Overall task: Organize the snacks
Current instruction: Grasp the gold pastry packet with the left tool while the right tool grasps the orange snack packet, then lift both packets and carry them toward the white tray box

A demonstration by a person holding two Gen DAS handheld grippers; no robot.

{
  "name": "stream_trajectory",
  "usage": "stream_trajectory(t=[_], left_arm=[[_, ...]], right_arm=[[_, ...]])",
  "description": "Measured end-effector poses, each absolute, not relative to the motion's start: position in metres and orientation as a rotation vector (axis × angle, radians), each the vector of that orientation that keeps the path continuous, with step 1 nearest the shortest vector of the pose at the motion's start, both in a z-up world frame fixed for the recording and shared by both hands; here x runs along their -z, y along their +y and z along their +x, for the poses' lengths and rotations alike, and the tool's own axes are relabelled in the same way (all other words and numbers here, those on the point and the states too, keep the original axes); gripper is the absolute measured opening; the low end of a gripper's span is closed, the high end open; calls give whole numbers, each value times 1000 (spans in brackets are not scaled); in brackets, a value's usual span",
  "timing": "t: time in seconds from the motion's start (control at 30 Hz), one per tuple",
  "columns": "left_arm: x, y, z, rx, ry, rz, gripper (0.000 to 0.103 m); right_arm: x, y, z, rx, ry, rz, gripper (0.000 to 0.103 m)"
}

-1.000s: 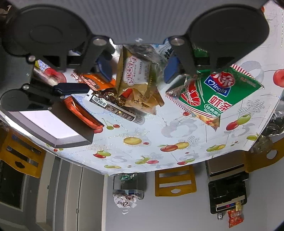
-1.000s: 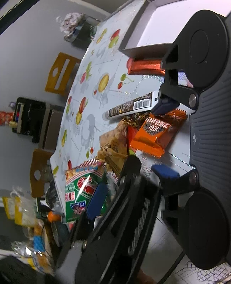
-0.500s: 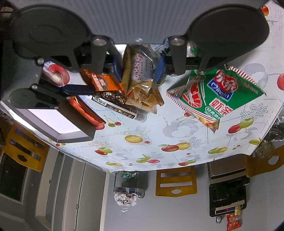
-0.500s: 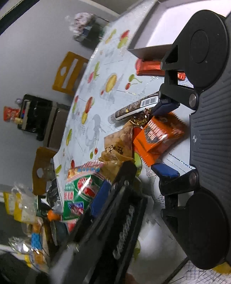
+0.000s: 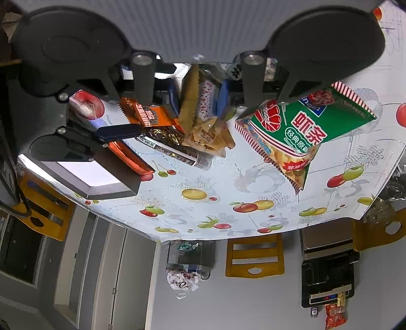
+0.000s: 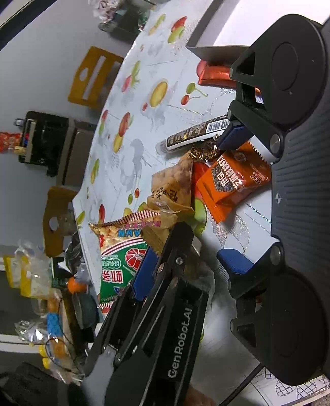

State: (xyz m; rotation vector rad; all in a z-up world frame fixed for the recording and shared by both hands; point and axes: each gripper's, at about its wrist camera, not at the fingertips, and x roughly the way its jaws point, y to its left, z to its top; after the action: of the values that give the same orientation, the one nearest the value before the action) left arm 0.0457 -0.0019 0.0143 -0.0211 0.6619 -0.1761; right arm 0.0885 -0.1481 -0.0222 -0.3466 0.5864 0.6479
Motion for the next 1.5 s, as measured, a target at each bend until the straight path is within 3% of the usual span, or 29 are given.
stream_trajectory(t=[0.37, 0.43, 0.5, 0.6, 0.8, 0.9, 1.5], left_arm=[[-14, -6, 48, 186, 666, 5, 26], [-14, -6, 48, 195, 668, -7, 26], [-14, -7, 47, 198, 668, -7, 26], [-15, -7, 45, 199, 661, 2, 24], [-27, -7, 35, 209, 623, 9, 20], [-31, -8, 32, 207, 611, 9, 19], [-91, -63, 44, 297, 490, 105, 17]], right_arm=[[24, -149, 103, -665, 615, -324, 83], [25, -149, 104, -655, 609, -331, 75], [27, -149, 105, -651, 622, -344, 49], [25, -152, 102, -656, 618, -325, 40], [15, -159, 90, -651, 578, -298, 33], [10, -163, 86, -637, 560, -282, 23], [-45, -248, 66, -574, 435, -83, 20]])
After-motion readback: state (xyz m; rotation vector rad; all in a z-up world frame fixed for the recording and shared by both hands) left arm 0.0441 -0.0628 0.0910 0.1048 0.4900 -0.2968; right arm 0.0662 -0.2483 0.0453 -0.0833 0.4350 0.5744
